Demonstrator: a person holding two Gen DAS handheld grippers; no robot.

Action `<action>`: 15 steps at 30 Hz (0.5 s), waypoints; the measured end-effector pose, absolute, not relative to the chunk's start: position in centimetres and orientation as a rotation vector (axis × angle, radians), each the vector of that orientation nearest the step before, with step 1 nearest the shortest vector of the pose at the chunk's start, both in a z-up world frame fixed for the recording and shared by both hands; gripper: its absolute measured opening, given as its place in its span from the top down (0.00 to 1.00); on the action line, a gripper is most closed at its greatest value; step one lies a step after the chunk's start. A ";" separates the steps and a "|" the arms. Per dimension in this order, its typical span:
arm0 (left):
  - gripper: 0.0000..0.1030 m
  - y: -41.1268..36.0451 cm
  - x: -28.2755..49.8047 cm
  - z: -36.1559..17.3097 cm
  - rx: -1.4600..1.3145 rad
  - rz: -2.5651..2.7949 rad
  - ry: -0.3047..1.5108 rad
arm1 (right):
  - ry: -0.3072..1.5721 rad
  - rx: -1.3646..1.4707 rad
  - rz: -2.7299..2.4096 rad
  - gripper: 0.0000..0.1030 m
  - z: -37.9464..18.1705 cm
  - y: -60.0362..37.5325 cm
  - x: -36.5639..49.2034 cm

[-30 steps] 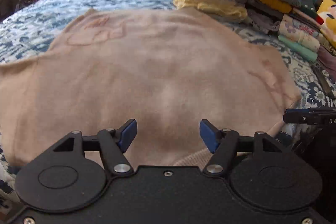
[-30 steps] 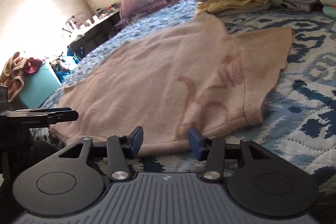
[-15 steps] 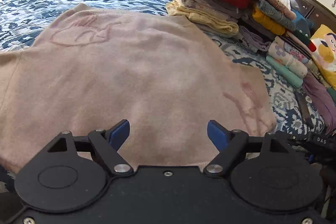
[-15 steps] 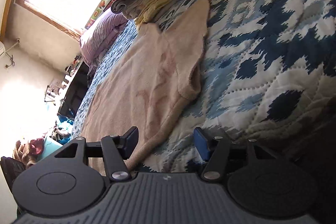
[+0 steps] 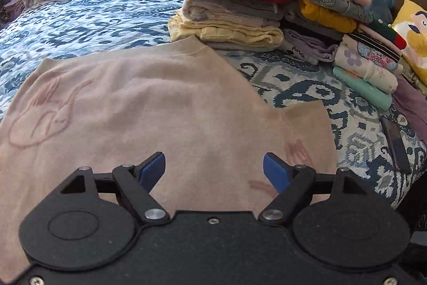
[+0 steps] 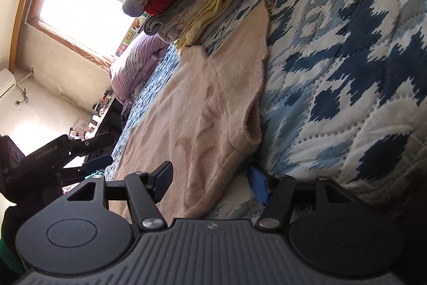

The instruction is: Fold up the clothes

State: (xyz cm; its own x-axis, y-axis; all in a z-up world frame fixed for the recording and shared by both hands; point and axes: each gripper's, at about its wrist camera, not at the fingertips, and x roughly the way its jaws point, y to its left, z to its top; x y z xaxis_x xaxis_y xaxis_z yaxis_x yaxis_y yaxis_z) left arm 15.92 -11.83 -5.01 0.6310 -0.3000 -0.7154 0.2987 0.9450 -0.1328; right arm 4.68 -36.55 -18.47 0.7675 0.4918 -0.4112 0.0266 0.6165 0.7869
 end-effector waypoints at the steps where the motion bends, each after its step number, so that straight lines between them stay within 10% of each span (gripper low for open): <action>1: 0.21 -12.7 16.8 -4.9 0.008 -0.347 0.822 | 0.657 0.858 0.296 0.38 -18.4 -36.3 4.7; 15: 0.33 -20.8 29.6 -6.4 0.073 -0.287 0.918 | 0.654 0.961 0.363 0.50 -18.6 -36.4 5.8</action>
State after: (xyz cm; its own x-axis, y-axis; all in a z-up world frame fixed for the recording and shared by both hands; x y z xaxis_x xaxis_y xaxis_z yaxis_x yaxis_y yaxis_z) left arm 29.59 -20.78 -6.42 0.5718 -0.2137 -0.7921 0.2757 0.9594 -0.0598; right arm 5.78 -36.45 -18.56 0.7533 0.5567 -0.3503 -0.0022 0.5347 0.8450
